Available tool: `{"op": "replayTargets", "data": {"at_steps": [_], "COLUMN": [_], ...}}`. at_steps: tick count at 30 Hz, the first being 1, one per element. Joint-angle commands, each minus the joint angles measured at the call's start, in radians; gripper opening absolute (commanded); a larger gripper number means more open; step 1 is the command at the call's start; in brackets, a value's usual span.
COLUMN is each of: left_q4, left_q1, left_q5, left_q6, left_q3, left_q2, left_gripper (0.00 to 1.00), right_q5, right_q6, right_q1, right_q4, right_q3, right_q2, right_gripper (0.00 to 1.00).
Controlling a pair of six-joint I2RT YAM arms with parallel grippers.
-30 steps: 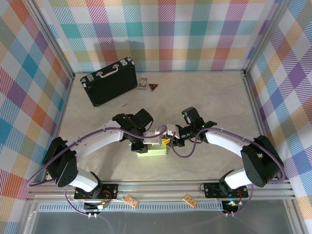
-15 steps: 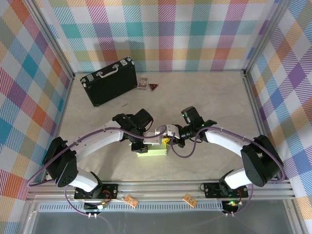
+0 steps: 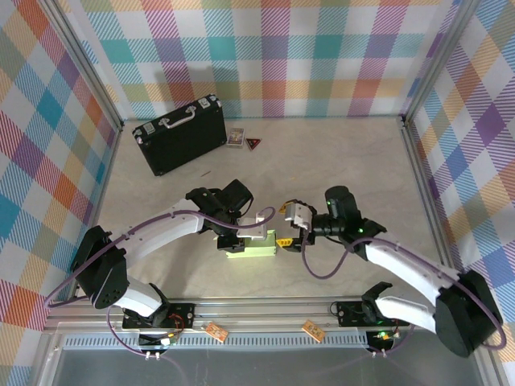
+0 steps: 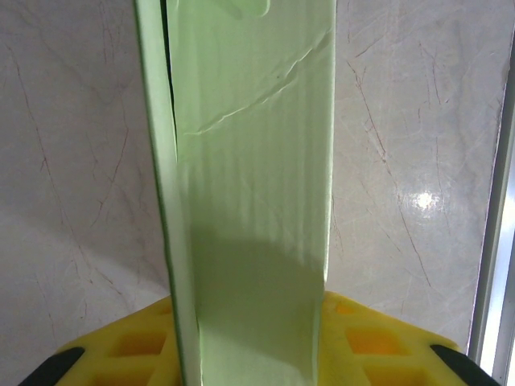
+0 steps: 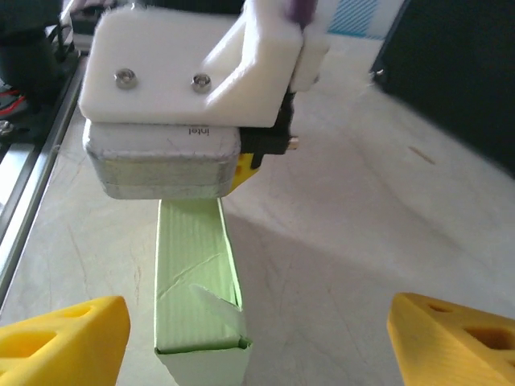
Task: Fold the paper box
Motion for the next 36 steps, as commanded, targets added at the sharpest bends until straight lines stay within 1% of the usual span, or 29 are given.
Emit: {"op": "replayTargets", "data": {"at_steps": [1, 4, 5, 6, 8, 10, 14, 15, 18, 21, 27, 30, 34, 36], "left_q4": [-0.031, -0.032, -0.032, -0.031, -0.028, -0.028, -0.030, -0.032, -0.039, -0.033, -0.028, -0.029, -0.028, -0.029], "left_q1": [-0.012, -0.013, -0.013, -0.012, -0.013, -0.013, -0.012, -0.012, -0.012, -0.012, -0.013, -0.013, -0.012, -0.013], "left_q5": [0.028, 0.031, 0.034, 0.036, 0.042, 0.049, 0.055, 0.059, 0.075, 0.089, 0.091, 0.085, 0.082, 0.083], "left_q6": [0.008, 0.005, 0.006, 0.006, 0.005, 0.003, -0.001, -0.002, -0.003, -0.002, -0.003, -0.004, -0.004, -0.004], "left_q3": [-0.018, -0.017, -0.017, -0.017, -0.017, -0.013, -0.010, -0.008, 0.001, 0.000, -0.002, -0.002, -0.007, -0.005], "left_q2": [0.003, -0.001, -0.003, -0.007, -0.013, -0.015, -0.018, -0.021, -0.036, -0.058, -0.074, -0.076, -0.075, -0.071], "left_gripper": [0.34, 0.36, 0.37, 0.37, 0.39, 0.41, 0.47, 0.49, 0.60, 0.65, 0.68, 0.70, 0.71, 0.69], "right_q5": [0.102, 0.219, 0.231, 0.212, 0.160, 0.162, 0.146, 0.131, 0.112, 0.105, 0.085, 0.082, 0.050, 0.001], "right_q6": [0.277, 0.463, 0.532, 0.565, 0.588, 0.624, 0.646, 0.642, 0.647, 0.645, 0.637, 0.610, 0.493, 0.396], "right_q1": [-0.006, -0.007, -0.007, -0.007, -0.007, -0.006, -0.007, -0.006, -0.007, -0.006, -0.006, -0.006, -0.006, -0.006], "right_q4": [0.135, 0.078, 0.056, 0.030, 0.006, -0.008, -0.035, -0.037, -0.047, -0.059, -0.055, -0.085, -0.132, -0.138], "right_q3": [-0.035, -0.004, 0.004, 0.010, 0.010, 0.010, 0.031, 0.037, 0.059, 0.078, 0.085, 0.104, 0.139, 0.147], "right_q2": [-0.070, -0.086, -0.082, -0.077, -0.063, -0.049, -0.017, -0.005, 0.029, 0.054, 0.064, 0.060, 0.043, 0.034], "right_gripper": [0.87, 0.84, 0.83, 0.83, 0.83, 0.83, 0.83, 0.82, 0.82, 0.80, 0.81, 0.81, 0.86, 0.88]}}
